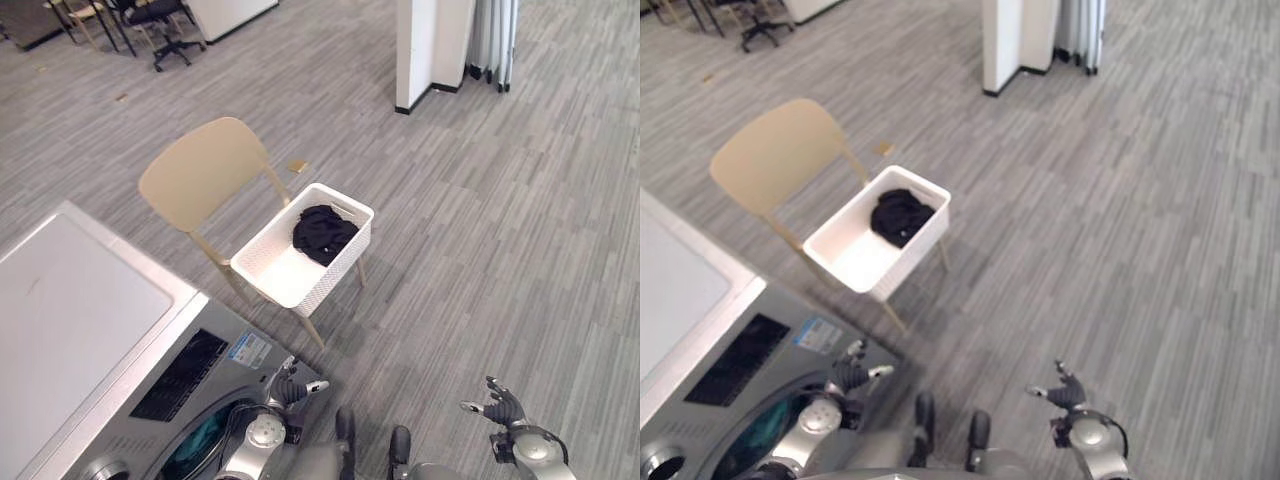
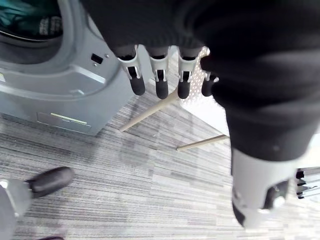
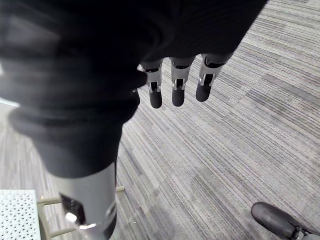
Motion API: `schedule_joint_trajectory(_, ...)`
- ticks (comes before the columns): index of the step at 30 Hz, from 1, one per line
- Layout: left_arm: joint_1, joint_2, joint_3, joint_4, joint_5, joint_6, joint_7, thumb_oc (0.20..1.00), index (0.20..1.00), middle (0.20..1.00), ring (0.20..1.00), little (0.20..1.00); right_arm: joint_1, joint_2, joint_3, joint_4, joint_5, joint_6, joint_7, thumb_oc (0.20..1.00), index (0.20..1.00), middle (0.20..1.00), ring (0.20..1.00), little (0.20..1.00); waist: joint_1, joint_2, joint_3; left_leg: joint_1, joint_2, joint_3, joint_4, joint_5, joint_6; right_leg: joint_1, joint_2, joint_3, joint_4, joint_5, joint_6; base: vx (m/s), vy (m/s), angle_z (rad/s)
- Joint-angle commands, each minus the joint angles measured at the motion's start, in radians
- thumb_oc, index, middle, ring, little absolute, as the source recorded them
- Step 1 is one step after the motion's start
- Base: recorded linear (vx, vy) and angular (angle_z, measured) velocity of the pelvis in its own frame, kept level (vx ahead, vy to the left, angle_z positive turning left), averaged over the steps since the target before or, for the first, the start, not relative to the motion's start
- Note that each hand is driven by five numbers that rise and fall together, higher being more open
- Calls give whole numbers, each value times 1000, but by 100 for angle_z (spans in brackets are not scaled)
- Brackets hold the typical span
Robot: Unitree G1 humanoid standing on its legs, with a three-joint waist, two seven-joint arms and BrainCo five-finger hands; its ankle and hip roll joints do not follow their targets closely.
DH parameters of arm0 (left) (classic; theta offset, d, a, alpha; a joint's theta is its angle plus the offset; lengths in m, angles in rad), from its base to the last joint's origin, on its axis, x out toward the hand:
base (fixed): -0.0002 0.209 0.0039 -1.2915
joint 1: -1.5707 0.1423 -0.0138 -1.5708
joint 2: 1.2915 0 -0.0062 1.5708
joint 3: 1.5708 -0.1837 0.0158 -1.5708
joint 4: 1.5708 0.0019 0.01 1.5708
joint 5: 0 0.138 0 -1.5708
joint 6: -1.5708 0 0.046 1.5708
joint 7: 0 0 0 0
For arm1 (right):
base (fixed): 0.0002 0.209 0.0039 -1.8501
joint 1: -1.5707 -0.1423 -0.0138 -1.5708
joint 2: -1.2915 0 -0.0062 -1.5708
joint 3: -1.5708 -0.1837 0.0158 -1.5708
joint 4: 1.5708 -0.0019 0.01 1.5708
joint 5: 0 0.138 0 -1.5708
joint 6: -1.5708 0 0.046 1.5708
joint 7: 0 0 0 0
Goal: Grab the laundry basket,head to the washer,open it,put in the laundry and shut it.
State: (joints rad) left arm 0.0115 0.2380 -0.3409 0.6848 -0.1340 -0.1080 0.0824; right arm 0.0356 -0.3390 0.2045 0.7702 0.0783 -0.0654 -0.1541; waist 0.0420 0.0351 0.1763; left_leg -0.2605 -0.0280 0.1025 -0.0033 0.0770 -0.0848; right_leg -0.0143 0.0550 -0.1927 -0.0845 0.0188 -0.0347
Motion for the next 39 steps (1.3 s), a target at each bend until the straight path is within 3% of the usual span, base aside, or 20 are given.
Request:
schedule_joint_trajectory(1,-11,27,11,-48,26,-29,4,1000,1000,1000,1000,1000,-1,-19,-35,-61,-2,-30,-14,1000,1000,1000,1000,1000,22,0,28,-16,-1,63,44,-2,24,72,-27,77,54,-141,91,238,48,-38)
schedule_joint_trajectory(4,13,27,25,-46,29,-30,3,1000,1000,1000,1000,1000,14,-9,-32,-60,-11,-28,-9,1000,1000,1000,1000,1000,34,-4,7,13,10,101,-3,12,49,114,-14,90,53,-164,98,329,106,-17)
schedule_joint_trajectory(7,27,41,37,-53,22,-32,2,1000,1000,1000,1000,1000,9,0,-21,-47,-25,-27,-2,1000,1000,1000,1000,1000,46,-34,-14,26,9,108,33,-9,68,125,-38,95,90,-188,106,261,102,-51)
schedule_joint_trajectory(8,35,50,43,-63,20,-33,1,1000,1000,1000,1000,1000,6,4,-15,-48,-31,-28,2,1000,1000,1000,1000,1000,56,-46,-21,38,8,113,42,-26,78,125,-48,92,126,-196,111,225,60,-34)
schedule_joint_trajectory(10,38,79,63,-80,12,-31,2,1000,1000,1000,1000,1000,-8,10,-3,-49,-47,-26,13,1000,1000,1000,1000,1000,75,-72,-20,84,6,113,58,-70,105,80,-71,64,296,-187,160,227,64,-16)
schedule_joint_trajectory(11,38,78,63,-80,12,-31,2,1000,1000,1000,1000,1000,-8,10,-3,-49,-47,-26,13,1000,1000,1000,1000,1000,76,-71,-22,80,9,113,58,-69,104,76,-69,65,295,-184,159,81,30,1)
schedule_joint_trajectory(13,36,95,69,-79,15,-33,4,1000,1000,1000,1000,1000,-14,10,-5,-51,-50,-28,16,1000,1000,1000,1000,1000,72,-71,-14,104,7,93,69,-89,118,21,-74,57,414,-148,195,100,33,22)
schedule_joint_trajectory(14,39,100,73,-83,16,-35,8,1000,1000,1000,1000,1000,-11,13,-12,-57,-47,-33,18,1000,1000,1000,1000,1000,63,-63,-10,133,2,65,62,-99,126,-35,-84,46,465,-132,196,105,23,44)
schedule_joint_trajectory(18,37,99,76,-83,12,-36,10,1000,1000,1000,1000,1000,-16,13,-16,-59,-45,-37,15,1000,1000,1000,1000,1000,52,-47,-5,159,-2,19,38,-98,125,-77,-93,37,433,-153,170,99,-34,73)
schedule_joint_trajectory(19,33,92,73,-77,11,-39,9,1000,1000,1000,1000,1000,-28,1,-15,-61,-38,-38,12,1000,1000,1000,1000,1000,34,-34,4,180,-22,-44,25,-97,124,-122,-74,110,350,-142,147,84,-56,92)
schedule_joint_trajectory(20,33,92,73,-77,11,-39,9,1000,1000,1000,1000,1000,-29,1,-15,-61,-38,-38,12,1000,1000,1000,1000,1000,35,-34,2,177,-21,-44,25,-96,124,-124,-73,110,348,-139,146,135,-109,139)
schedule_joint_trajectory(21,28,84,71,-68,10,-38,13,1000,1000,1000,1000,1000,-35,-8,-10,-62,-35,-36,9,1000,1000,1000,1000,1000,21,-30,15,185,-42,-117,29,-99,124,-167,-43,221,310,-114,145,50,-55,123)
schedule_joint_trajectory(22,27,84,71,-68,10,-38,13,1000,1000,1000,1000,1000,-35,-8,-10,-62,-35,-36,9,1000,1000,1000,1000,1000,21,-30,13,182,-41,-116,29,-98,123,-169,-43,221,307,-111,145,73,-97,119)
schedule_joint_trajectory(24,12,79,58,-47,20,-37,15,1000,1000,1000,1000,1000,-43,-22,-4,-61,-33,-30,13,1000,1000,1000,1000,1000,14,-33,22,178,-78,-219,48,-101,114,-207,-4,345,275,-77,142,67,-130,103)
schedule_joint_trajectory(28,10,65,48,-23,24,-40,9,1000,1000,1000,1000,1000,-46,-30,3,-47,-27,-38,19,1000,1000,1000,1000,1000,19,-42,23,161,-106,-286,94,-116,95,-161,-26,329,221,-62,129,22,-187,152)
schedule_joint_trajectory(32,22,59,62,-8,-9,-29,1,1000,1000,1000,1000,1000,-46,-36,-2,-44,-23,-41,23,1000,1000,1000,1000,1000,29,-38,7,148,-99,-310,95,-108,81,-111,-45,247,169,-60,114,60,-144,121)
schedule_joint_trajectory(35,24,65,74,-25,-29,-26,10,1000,1000,1000,1000,1000,-43,-40,-22,-80,-13,-45,10,1000,1000,1000,1000,1000,24,-42,11,132,-77,-262,98,-105,77,-82,-70,170,152,-71,111,15,-53,94)
schedule_joint_trajectory(37,23,68,85,-39,-41,-22,20,1000,1000,1000,1000,1000,-40,-44,-34,-106,-8,-46,-2,1000,1000,1000,1000,1000,14,-47,16,115,-43,-161,102,-106,82,-68,-89,121,144,-78,113,23,2,96)
schedule_joint_trajectory(38,25,73,95,-50,-42,-20,21,1000,1000,1000,1000,1000,-32,-44,-43,-126,-10,-43,-5,1000,1000,1000,1000,1000,2,-52,14,120,-2,-61,86,-112,89,-60,-102,82,142,-85,117,56,35,58)
schedule_joint_trajectory(39,29,77,100,-51,-39,-20,20,1000,1000,1000,1000,1000,-28,-43,-47,-134,-11,-44,-7,1000,1000,1000,1000,1000,-2,-55,11,124,9,-32,81,-113,90,-56,-105,65,140,-87,119,88,47,116)
